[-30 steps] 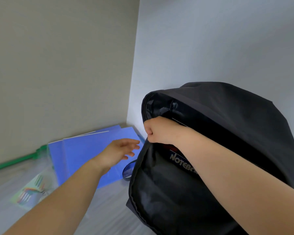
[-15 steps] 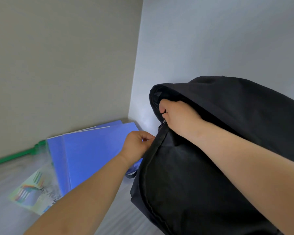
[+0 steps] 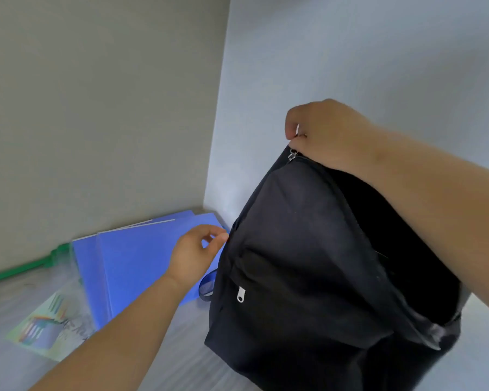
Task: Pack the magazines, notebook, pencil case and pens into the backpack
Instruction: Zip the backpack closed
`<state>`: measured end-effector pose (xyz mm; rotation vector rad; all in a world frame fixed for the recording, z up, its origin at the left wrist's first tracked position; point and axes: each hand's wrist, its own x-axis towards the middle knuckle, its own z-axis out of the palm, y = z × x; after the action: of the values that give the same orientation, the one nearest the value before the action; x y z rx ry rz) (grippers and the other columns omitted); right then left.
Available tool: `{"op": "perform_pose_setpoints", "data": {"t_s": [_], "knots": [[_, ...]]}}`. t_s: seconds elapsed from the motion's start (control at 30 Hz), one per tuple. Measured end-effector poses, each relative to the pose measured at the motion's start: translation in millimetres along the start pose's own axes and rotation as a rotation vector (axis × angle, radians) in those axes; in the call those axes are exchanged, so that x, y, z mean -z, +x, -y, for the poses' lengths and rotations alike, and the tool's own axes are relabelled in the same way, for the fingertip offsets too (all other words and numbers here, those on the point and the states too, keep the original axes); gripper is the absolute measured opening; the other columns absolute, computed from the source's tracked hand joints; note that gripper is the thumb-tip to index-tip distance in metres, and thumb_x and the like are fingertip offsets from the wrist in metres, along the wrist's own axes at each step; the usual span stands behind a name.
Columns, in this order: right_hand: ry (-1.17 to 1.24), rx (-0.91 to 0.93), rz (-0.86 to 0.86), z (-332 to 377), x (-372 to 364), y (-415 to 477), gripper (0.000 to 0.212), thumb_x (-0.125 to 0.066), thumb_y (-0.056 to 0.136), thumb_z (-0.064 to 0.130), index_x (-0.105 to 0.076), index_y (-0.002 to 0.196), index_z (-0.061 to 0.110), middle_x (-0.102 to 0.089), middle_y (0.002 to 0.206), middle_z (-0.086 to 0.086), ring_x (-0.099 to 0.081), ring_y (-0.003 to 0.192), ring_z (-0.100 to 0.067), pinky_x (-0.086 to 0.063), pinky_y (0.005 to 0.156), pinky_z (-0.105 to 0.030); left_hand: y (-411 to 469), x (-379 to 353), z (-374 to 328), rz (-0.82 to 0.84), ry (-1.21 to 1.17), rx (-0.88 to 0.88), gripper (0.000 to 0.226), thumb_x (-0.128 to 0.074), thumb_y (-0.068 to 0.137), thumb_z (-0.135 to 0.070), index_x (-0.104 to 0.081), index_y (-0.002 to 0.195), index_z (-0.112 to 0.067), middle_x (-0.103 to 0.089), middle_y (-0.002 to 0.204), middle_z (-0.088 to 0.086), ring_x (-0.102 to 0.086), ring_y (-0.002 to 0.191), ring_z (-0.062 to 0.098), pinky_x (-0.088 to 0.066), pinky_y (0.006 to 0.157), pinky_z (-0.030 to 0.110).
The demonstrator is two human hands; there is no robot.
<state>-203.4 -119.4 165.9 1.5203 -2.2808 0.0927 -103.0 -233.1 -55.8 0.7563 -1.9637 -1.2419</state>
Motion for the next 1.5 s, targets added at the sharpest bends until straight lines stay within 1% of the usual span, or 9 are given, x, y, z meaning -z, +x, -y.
{"op": "perform_pose_setpoints", "data": {"t_s": [0.13, 0.33, 0.5, 0.87, 1.13, 1.2, 1.3, 1.4, 1.5], "knots": [[0.065, 0.004, -0.021, 2, -6, -8, 0.017, -0.048, 0.086, 0.008, -0.057, 0.100, 0.009, -0.065, 0.101, -0.009, -0.049, 0.089, -0.023, -0.026, 0.063, -0.024, 16, -4, -71, 0.055, -0.094, -0.284, 0.047, -0.064, 0.080, -0.025, -0.049, 0.124, -0.024, -0.051, 0.096, -0.028, -0.052, 0.090, -0.005, -0.040, 0.082, 0.011], [0.059, -0.042, 0.000, -6, 2, -19, 0.020, -0.047, 0.088, 0.009, -0.054, 0.106, 0.008, -0.063, 0.097, -0.011, -0.055, 0.097, -0.029, -0.033, 0.067, -0.027, 36, -16, -106, 0.009, 0.060, -0.280, 0.016, -0.065, 0.080, -0.023, -0.067, 0.074, -0.008, -0.061, 0.072, 0.002, -0.060, 0.083, 0.026, -0.045, 0.080, 0.032], [0.147, -0.121, -0.038, -15, 26, -34, 0.025, -0.046, 0.084, 0.004, -0.055, 0.108, 0.008, -0.068, 0.100, -0.014, -0.062, 0.092, -0.032, -0.047, 0.082, -0.035, 37, -20, -105, -0.047, 0.095, -0.254, 0.018, -0.065, 0.080, -0.025, -0.068, 0.075, -0.008, -0.065, 0.074, 0.005, -0.061, 0.085, 0.029, -0.044, 0.078, 0.030], [0.357, -0.290, 0.004, -40, 41, -66, 0.022, -0.046, 0.083, 0.005, -0.056, 0.090, 0.023, -0.069, 0.065, -0.001, -0.057, 0.037, -0.001, -0.048, 0.044, -0.014, 39, -18, -106, -0.103, 0.146, -0.238, 0.019, -0.063, 0.082, -0.027, -0.069, 0.081, -0.009, -0.068, 0.081, 0.006, -0.057, 0.081, 0.023, -0.041, 0.081, 0.027], [0.452, -0.308, -0.140, -41, 34, -85, 0.035, -0.048, 0.084, 0.007, -0.052, 0.116, 0.021, -0.072, 0.082, -0.010, -0.068, 0.073, -0.022, -0.054, 0.073, -0.031, 26, -17, -117, -0.128, 0.403, -0.265, 0.028, -0.052, 0.087, -0.037, -0.064, 0.090, -0.012, -0.071, 0.095, 0.010, -0.060, 0.095, 0.031, -0.039, 0.088, 0.031], [0.438, -0.279, -0.142, -33, 31, -85, 0.041, -0.051, 0.086, 0.017, -0.044, 0.126, 0.021, -0.068, 0.088, -0.005, -0.063, 0.090, -0.023, -0.049, 0.083, -0.030, 12, -19, -129, -0.134, 0.256, -0.386, 0.029, -0.057, 0.085, -0.033, -0.060, 0.105, -0.013, -0.067, 0.108, 0.007, -0.059, 0.100, 0.025, -0.039, 0.092, 0.032], [0.472, -0.275, -0.205, -30, 33, -100, 0.040, -0.053, 0.085, 0.025, -0.044, 0.125, 0.023, -0.058, 0.070, 0.014, -0.057, 0.080, -0.009, -0.041, 0.068, -0.009, -14, -19, -150, -0.097, 0.098, -0.656, 0.042, -0.059, 0.077, -0.031, -0.057, 0.113, -0.011, -0.062, 0.115, 0.004, -0.055, 0.102, 0.015, -0.038, 0.100, 0.042], [0.563, -0.346, -0.388, -39, 26, -140, 0.020, -0.053, 0.085, 0.020, -0.055, 0.104, 0.027, -0.058, 0.069, 0.018, -0.058, 0.067, -0.001, -0.036, 0.061, 0.003, -44, -22, -153, -0.030, 0.150, -0.862, 0.043, -0.053, 0.077, -0.035, -0.059, 0.112, -0.012, -0.059, 0.116, -0.003, -0.049, 0.108, 0.011, -0.035, 0.100, 0.041], [0.613, -0.531, -0.526, -49, -7, -189, 0.020, -0.054, 0.083, 0.015, -0.050, 0.074, 0.033, -0.057, 0.069, 0.017, -0.056, 0.065, 0.008, -0.040, 0.057, 0.001, -66, -40, -143, 0.067, 0.371, -0.976, 0.051, -0.059, 0.076, -0.037, -0.055, 0.121, -0.013, -0.057, 0.129, 0.012, -0.052, 0.117, 0.023, -0.028, 0.101, 0.041]]}}
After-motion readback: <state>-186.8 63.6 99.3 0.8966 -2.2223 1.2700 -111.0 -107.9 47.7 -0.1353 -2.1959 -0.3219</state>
